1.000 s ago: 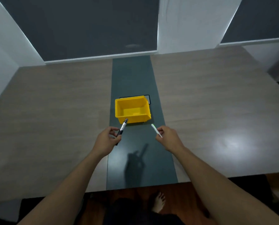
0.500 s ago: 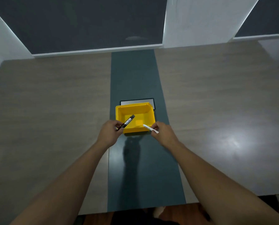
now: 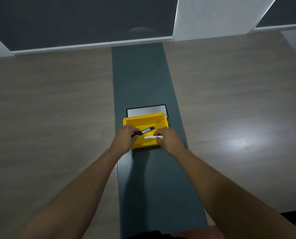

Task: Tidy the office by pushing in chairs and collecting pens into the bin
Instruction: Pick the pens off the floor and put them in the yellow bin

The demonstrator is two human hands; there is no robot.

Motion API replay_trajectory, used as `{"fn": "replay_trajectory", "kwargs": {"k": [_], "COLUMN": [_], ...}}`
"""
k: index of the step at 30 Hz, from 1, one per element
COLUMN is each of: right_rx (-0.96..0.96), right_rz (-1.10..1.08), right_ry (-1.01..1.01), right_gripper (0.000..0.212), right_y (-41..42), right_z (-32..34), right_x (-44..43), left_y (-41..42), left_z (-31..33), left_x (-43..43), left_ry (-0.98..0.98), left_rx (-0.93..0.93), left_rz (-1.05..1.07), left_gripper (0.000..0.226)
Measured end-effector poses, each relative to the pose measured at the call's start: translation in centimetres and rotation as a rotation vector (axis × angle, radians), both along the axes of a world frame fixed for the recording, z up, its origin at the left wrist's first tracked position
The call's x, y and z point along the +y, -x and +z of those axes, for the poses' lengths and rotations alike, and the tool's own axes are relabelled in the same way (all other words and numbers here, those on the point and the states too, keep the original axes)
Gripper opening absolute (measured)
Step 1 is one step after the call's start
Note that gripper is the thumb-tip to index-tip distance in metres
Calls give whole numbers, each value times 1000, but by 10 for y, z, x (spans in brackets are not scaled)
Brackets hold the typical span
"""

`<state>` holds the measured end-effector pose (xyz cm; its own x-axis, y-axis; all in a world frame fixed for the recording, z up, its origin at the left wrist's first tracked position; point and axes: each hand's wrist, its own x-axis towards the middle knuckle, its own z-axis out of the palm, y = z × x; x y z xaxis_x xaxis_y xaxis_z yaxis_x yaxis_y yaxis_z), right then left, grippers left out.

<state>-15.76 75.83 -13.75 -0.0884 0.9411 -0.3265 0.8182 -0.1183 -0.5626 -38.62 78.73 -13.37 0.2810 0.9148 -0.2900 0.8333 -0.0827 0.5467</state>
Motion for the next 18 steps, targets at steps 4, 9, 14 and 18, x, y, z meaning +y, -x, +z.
{"fn": "replay_trajectory", "kwargs": {"k": [4, 9, 14, 18], "right_rx": [-70, -9, 26, 27], "right_rz": [1, -52, -167, -272], "right_ry": [-23, -6, 1, -23], "right_gripper": [33, 34, 35, 36], "right_y": [13, 5, -10, -21], "right_z": [-1, -1, 2, 0], "right_x": [5, -6, -30, -56], "left_y": [6, 8, 8, -9], "left_z": [2, 6, 10, 18], "left_x": [7, 7, -2, -15], "left_ry": [46, 24, -4, -8], "left_rx": [-30, -56, -106, -133], "left_rz": [-15, -49, -113, -164], "left_gripper": [57, 49, 42, 41]}}
